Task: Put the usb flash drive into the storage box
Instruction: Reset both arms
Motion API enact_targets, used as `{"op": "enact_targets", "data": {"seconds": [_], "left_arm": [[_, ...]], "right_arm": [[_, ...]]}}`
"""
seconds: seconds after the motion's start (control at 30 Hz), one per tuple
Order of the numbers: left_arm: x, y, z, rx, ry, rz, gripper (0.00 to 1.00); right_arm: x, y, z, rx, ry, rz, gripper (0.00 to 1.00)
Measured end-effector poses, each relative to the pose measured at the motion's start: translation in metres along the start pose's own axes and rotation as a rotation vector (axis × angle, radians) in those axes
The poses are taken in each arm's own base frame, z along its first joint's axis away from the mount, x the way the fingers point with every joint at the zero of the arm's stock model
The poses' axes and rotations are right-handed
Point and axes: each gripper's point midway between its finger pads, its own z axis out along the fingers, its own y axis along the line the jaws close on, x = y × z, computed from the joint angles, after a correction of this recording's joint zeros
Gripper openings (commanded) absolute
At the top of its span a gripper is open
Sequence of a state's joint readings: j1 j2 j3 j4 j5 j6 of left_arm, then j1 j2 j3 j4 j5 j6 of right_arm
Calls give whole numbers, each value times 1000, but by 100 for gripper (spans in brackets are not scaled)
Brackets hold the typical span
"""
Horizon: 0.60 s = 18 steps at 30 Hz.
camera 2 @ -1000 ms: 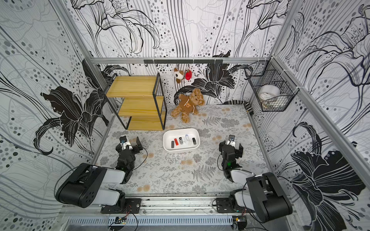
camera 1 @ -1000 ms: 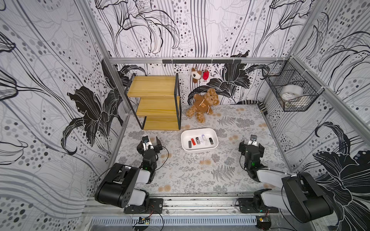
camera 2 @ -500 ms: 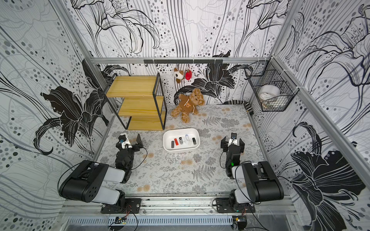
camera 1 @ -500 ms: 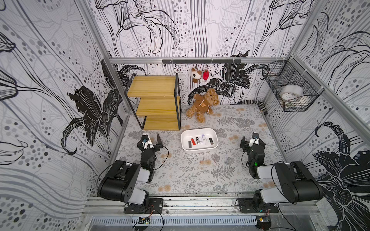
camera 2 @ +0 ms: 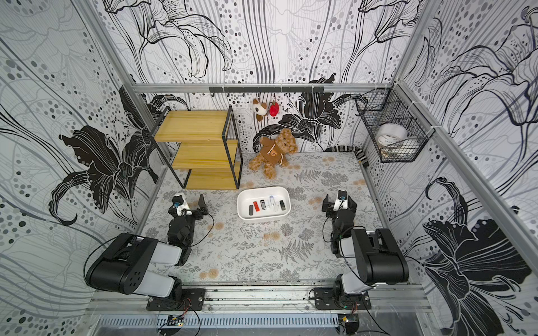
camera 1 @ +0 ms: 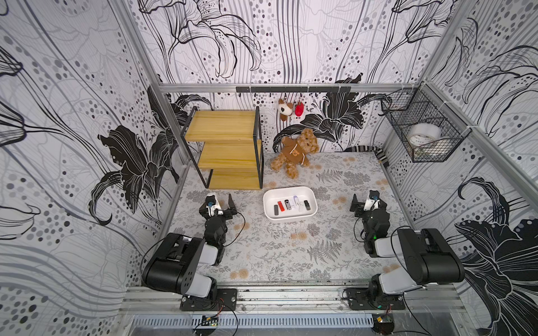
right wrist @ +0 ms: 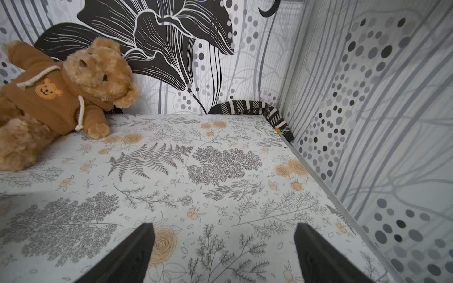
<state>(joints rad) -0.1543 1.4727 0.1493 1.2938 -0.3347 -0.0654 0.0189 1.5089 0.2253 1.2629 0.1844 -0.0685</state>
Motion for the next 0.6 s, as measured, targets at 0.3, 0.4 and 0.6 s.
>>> {"op": "enact_targets", "data": {"seconds": [0.3, 0.4, 0.6], "left_arm": [[0, 0, 0, 0, 0, 0, 98], [0, 0, 0, 0, 0, 0, 98], [0, 0, 0, 0, 0, 0, 98]], "right_arm": [[12, 6, -1, -32, 49, -5, 95], [12, 6, 0, -35, 49, -5, 95], [14, 7, -1, -39, 55, -6, 95]]}}
